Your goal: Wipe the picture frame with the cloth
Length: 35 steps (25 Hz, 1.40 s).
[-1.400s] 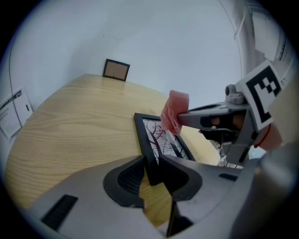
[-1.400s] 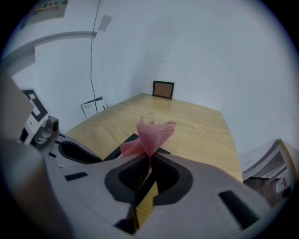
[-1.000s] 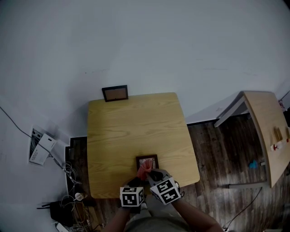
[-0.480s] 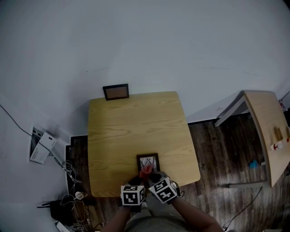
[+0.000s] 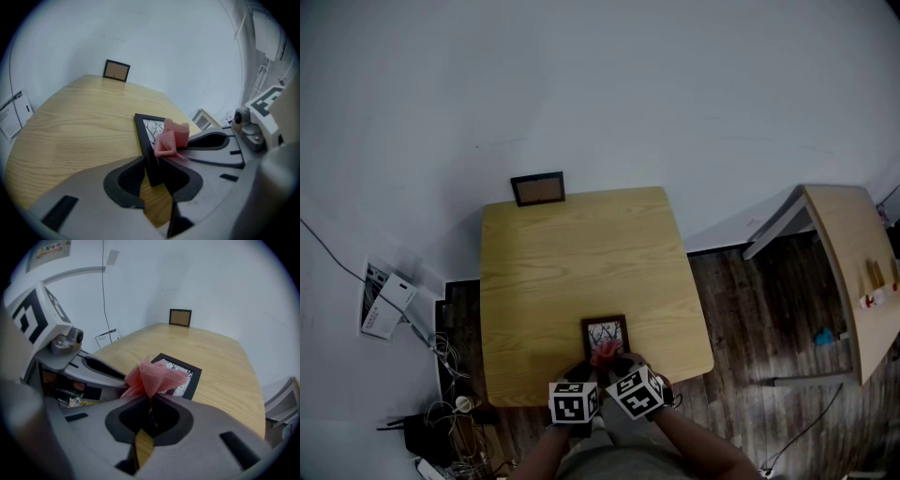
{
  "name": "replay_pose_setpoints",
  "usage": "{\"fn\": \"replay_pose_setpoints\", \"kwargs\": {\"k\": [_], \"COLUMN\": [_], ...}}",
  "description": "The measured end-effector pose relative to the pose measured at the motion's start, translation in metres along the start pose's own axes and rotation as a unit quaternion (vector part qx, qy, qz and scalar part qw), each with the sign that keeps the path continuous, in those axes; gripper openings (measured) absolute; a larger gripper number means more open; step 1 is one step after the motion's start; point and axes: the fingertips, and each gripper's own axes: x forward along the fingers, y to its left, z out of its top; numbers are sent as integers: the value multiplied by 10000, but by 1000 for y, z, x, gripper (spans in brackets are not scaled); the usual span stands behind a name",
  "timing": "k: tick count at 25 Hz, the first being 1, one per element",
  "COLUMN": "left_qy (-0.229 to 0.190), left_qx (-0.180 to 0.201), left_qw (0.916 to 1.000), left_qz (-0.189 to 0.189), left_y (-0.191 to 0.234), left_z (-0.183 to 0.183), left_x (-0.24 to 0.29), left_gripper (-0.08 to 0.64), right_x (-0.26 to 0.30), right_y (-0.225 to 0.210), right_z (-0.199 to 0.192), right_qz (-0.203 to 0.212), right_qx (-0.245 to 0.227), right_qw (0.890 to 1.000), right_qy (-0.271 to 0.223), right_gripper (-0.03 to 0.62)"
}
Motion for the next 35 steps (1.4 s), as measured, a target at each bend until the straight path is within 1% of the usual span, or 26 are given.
{"fn": "replay_pose_setpoints", "kwargs": {"k": [8,15,20,23,27,31,35], "left_qy": [-35,-39,-42,-132,-343,-519,-787], "left_qx": [-27,-27,-32,-58,-65,-180,-203], "left_qw": [10000,10000,10000,9999,9994,9984,9967], "left_qz": [-27,-12,0,-17,-2,99,71], "left_y": [-1,-2,-1,-1,2,7,7], "left_z": [2,3,3,4,2,1,5], "left_x": [0,0,0,-1,-9,-24,-45], "left_gripper": [91,91,91,91,91,91,91], "right_x": [-8,-15,-16,-23,-39,-55,-72], "right_y": [-19,-26,-27,-27,-22,-16,-8], "right_z": [-11,-15,-15,-11,-5,3,10], "right_qz": [-364,-511,-511,-561,-592,-661,-714], "right_qx": [-35,2,105,215,421,544,682], "right_qw": [9992,9986,9986,9982,9964,9924,9875], "right_qy": [140,146,127,-55,-438,-882,-1230], "right_gripper": [14,14,14,14,14,14,14]}}
